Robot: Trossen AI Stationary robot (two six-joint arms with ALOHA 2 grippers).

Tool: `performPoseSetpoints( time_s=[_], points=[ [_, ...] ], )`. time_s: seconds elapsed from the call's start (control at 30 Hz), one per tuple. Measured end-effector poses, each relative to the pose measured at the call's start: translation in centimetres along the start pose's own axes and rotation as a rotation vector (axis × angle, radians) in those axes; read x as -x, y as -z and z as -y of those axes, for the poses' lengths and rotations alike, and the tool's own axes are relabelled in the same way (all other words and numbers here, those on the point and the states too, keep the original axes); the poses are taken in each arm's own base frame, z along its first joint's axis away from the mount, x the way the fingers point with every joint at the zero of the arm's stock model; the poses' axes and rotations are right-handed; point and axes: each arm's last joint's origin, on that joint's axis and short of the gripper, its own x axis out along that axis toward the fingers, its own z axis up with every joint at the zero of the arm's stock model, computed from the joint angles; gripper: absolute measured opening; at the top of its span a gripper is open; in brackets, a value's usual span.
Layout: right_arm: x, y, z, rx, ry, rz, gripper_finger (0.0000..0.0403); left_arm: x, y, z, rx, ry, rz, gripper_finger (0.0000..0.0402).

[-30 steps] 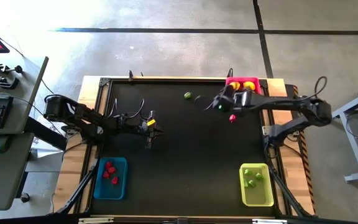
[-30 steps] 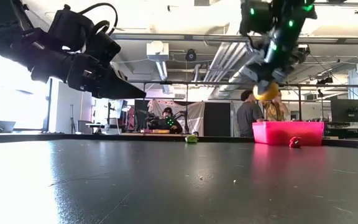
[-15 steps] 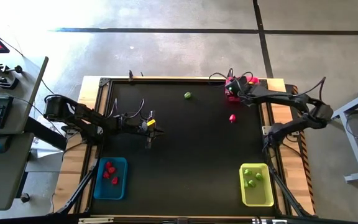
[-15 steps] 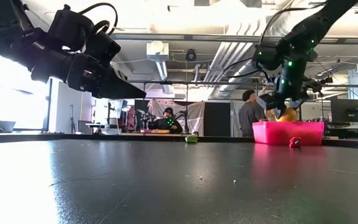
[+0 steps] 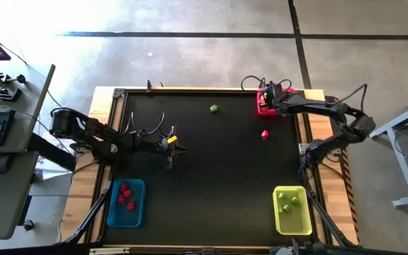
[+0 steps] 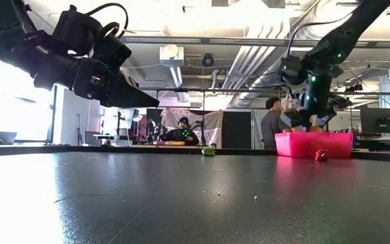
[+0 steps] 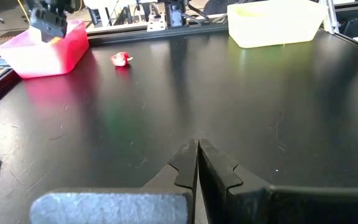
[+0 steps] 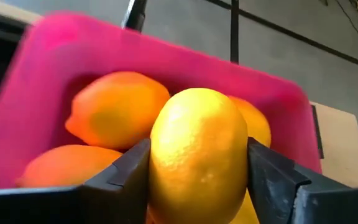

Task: Sort produce into baskets
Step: Put the lemon into the red bin

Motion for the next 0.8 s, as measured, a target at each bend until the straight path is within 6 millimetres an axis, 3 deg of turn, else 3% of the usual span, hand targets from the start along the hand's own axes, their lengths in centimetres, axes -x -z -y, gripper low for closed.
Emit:
performPoseSetpoints(
  time_s=[0.23, 0.53, 0.67, 0.8],
  points=[
    [-1.0, 0.3, -0.5, -0.019, 0.034, -0.017, 0.0260, 0.0, 0.0, 0.0, -0.001, 0.000, 0.000, 0.0000],
    [0.6, -1.4, -0.7, 0.047, 0.057, -0.013, 0.0312, 0.0, 0.0, 0.0, -0.001, 0.000, 0.000, 0.0000],
    [1.5, -2.2, -0.9, 0.068, 0.036, -0.029, 0.0308, 0.0, 0.0, 0.0, 0.000, 0.000, 0.000, 0.0000],
    [1.8, -2.4, -0.8, 0.049, 0.021, -0.060, 0.0251, 0.0, 0.0, 0.0, 0.001, 0.000, -0.003, 0.0000]
  ],
)
